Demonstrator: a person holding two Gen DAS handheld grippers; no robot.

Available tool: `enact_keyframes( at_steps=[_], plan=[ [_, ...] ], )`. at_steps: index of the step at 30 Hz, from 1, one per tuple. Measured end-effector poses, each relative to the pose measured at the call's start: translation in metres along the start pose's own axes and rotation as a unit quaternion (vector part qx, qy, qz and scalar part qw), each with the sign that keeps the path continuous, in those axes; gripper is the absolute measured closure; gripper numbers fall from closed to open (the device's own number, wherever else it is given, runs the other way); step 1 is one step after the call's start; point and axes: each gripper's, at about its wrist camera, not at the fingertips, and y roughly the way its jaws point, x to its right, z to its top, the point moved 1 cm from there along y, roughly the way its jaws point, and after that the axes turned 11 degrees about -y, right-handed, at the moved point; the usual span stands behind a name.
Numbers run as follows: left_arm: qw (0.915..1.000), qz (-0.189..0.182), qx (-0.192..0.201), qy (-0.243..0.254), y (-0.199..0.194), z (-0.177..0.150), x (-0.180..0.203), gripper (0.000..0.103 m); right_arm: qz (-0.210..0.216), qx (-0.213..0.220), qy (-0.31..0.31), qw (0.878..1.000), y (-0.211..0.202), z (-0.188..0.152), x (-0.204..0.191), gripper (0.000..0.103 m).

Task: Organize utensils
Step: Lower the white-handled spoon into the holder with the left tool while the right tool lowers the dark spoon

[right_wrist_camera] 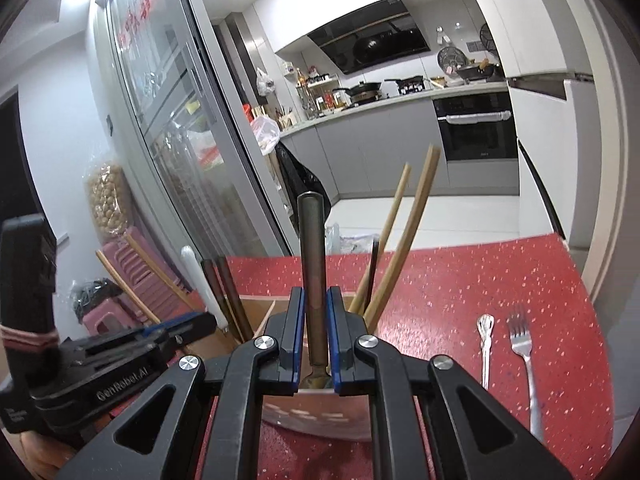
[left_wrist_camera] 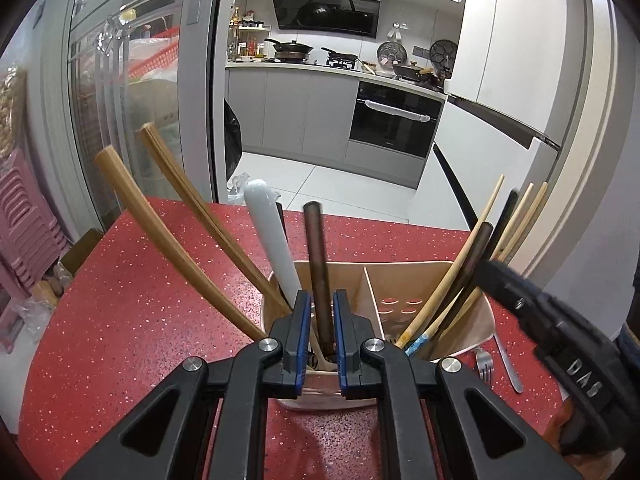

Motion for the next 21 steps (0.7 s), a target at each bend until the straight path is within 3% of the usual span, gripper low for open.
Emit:
enact_keyframes(
  at_steps=[21],
  plan=[
    [0.9999,0.012,0.001,0.006,-0.0032,-0.0087,0.0055,0.069,0.008,-0.069,0.007,0.998,0.0065,-0.0028,0.0039,0.091]
  ],
)
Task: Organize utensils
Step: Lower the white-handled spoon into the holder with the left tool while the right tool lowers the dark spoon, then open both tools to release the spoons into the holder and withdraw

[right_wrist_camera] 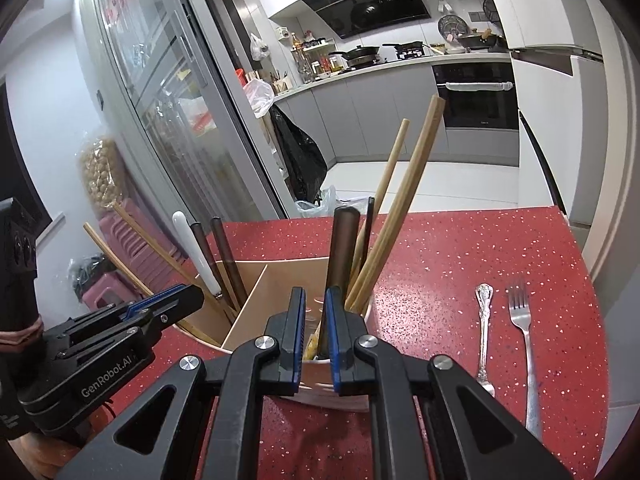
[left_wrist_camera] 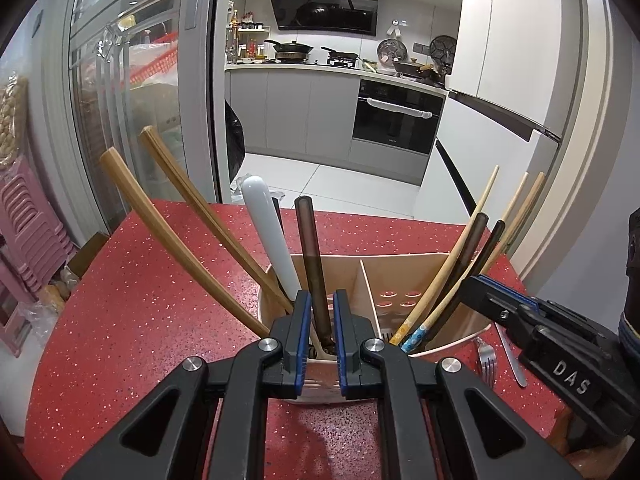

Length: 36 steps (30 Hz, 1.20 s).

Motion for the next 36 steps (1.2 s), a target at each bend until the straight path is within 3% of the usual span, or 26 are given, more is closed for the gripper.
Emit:
enact_keyframes(
  at_steps=[8,20,25,36],
  plan=[
    [0.9998,0.006,-0.008,-0.014,0.004,-0.003,-0.008,0.069,0.011,-0.004,-0.002,1.000,-0.005,0.004,-0.001,0.091],
    [0.9994,0.006,0.029,-0.015,-0.018,-0.004,-0.015,0.069,0.022,-0.011,0.012,1.000,-0.014,0.003,0.004,0.091],
    [0.9996,0.019,0.020,-0.003,-0.014,-0.006,-0.011,0.069,0.021,-0.016,0.016,1.000,-0.016,0.002,0.007,0.085],
    [0.9997,0.024,0.009,-0.004,-0.014,-0.008,-0.009,0.069,0.014,-0.032,0.010,0.999,-0.020,0.002,0.007,0.084]
  ],
)
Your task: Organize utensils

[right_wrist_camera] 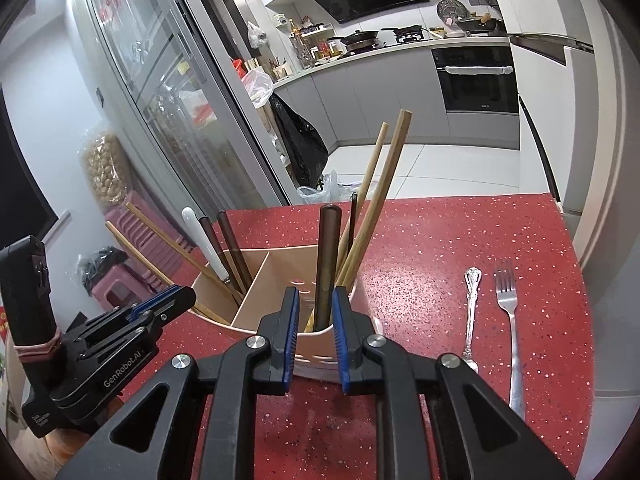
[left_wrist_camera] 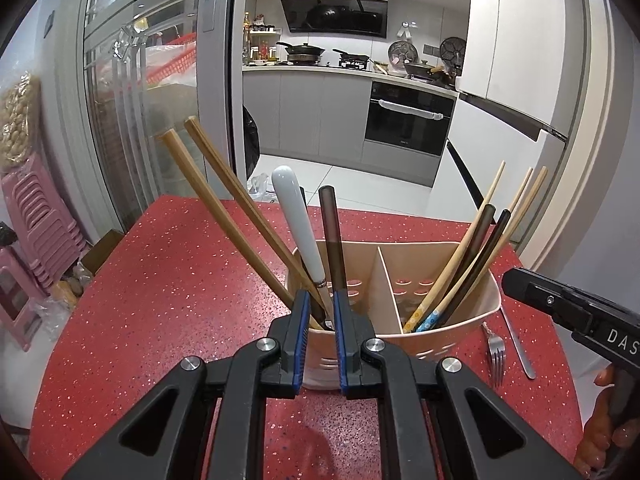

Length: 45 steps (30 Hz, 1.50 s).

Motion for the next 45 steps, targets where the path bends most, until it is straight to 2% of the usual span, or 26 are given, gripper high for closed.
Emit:
enact_keyframes(
  at_steps=[1,2,3,4,6,15,16,18,19,22,24,25,28,31,36,38,43,45],
  plan=[
    [1.0000,0.001,0.000,-0.001,-0.001,0.000,0.000,0.068,-0.002,-0.002,0.000,1.000,0.000,-0.001,0.000,0.084],
    [1.0000,0.004,0.001,-0.002,-0.002,0.000,-0.001,0.053,-0.003,-0.004,-0.001,1.000,0.000,-0.001,0.000,0.084],
    [1.0000,0.008,0.001,-0.004,-0.003,0.000,-0.003,0.031,-0.004,-0.006,-0.001,1.000,-0.001,-0.002,0.000,0.084],
    [0.9998,0.015,0.004,-0.008,-0.005,-0.001,-0.004,0.000,-0.004,-0.006,-0.001,1.000,-0.001,-0.002,-0.001,0.084],
    [0.9993,0.025,0.024,-0.011,-0.012,-0.002,-0.008,0.000,-0.006,-0.009,-0.004,1.000,-0.002,-0.003,-0.002,0.084],
    [0.9990,0.032,0.011,-0.027,-0.007,-0.010,-0.021,0.000,-0.013,-0.031,-0.020,0.999,-0.001,-0.007,-0.010,0.083],
    [0.9989,0.036,0.010,-0.028,-0.009,-0.010,-0.022,0.000,-0.014,-0.037,-0.024,0.999,0.000,-0.008,-0.011,0.080],
    [0.9985,0.046,0.007,-0.029,-0.007,-0.011,-0.025,0.000,-0.021,-0.043,-0.031,0.998,0.000,-0.010,-0.014,0.044],
    [0.9983,0.049,0.006,-0.030,-0.009,-0.012,-0.025,0.000,-0.024,-0.041,-0.034,0.998,-0.001,-0.011,-0.015,0.039],
    [0.9982,0.050,-0.001,-0.033,-0.009,-0.016,-0.027,0.000,-0.028,-0.040,-0.043,0.998,-0.005,-0.012,-0.019,0.036],
    [0.9984,0.046,-0.002,-0.032,-0.010,-0.017,-0.027,0.000,-0.032,-0.050,-0.046,0.997,-0.004,-0.013,-0.020,0.024],
    [0.9984,0.047,-0.002,-0.031,-0.011,-0.019,-0.027,0.000,-0.037,-0.052,-0.048,0.997,-0.004,-0.013,-0.020,0.021],
    [0.9981,0.060,0.001,-0.015,-0.015,-0.025,-0.024,0.000,-0.052,-0.059,-0.055,0.995,-0.003,-0.016,-0.023,0.019],
    [0.9979,0.065,0.000,-0.002,-0.018,-0.033,-0.022,0.000,-0.057,-0.064,-0.051,0.995,-0.003,-0.023,-0.023,0.000],
    [0.9983,0.056,0.000,-0.019,-0.028,-0.044,-0.030,0.000,-0.056,-0.042,-0.044,0.997,-0.012,-0.034,-0.022,0.000],
    [0.9981,0.056,-0.004,-0.026,-0.032,-0.049,-0.036,0.000,-0.068,-0.031,-0.043,0.996,-0.017,-0.040,-0.023,0.000],
    [0.9974,0.063,0.003,-0.037,-0.047,-0.062,-0.046,0.000,-0.073,-0.039,-0.041,0.996,-0.027,-0.053,-0.028,0.000],
    [0.9977,0.055,0.006,-0.039,-0.055,-0.067,-0.047,0.000,-0.080,-0.029,-0.044,0.995,-0.037,-0.060,-0.033,0.000]
  ],
)
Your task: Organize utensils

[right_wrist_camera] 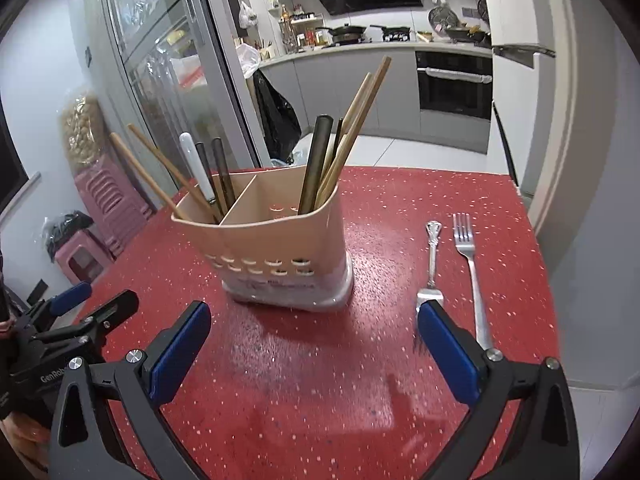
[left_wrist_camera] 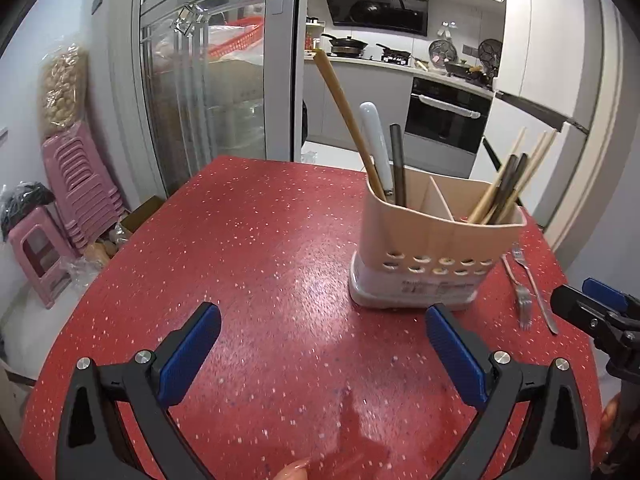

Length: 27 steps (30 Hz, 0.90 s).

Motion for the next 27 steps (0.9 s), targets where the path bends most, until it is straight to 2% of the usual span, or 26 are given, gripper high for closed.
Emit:
enact_keyframes(
  at_steps=[10,19,27],
  plan=[
    [0.9969,-0.011,0.077,0.013,-0.058,-0.028,0.001,0.000,-0.040,0.054,-0.006,0.998,-0.054,-0.023,-0.021,0.000],
    [0.9953,-0.024,0.093,0.012,-0.092,-0.041,0.001,0.000,-0.081,0.093,-0.023,0.992,-0.098,-0.035,-0.036,0.000],
    [0.9927,-0.039,0.114,0.014,-0.108,-0.030,0.011,0.000,-0.112,0.113,-0.019,0.987,-0.121,-0.033,-0.033,0.000]
  ],
)
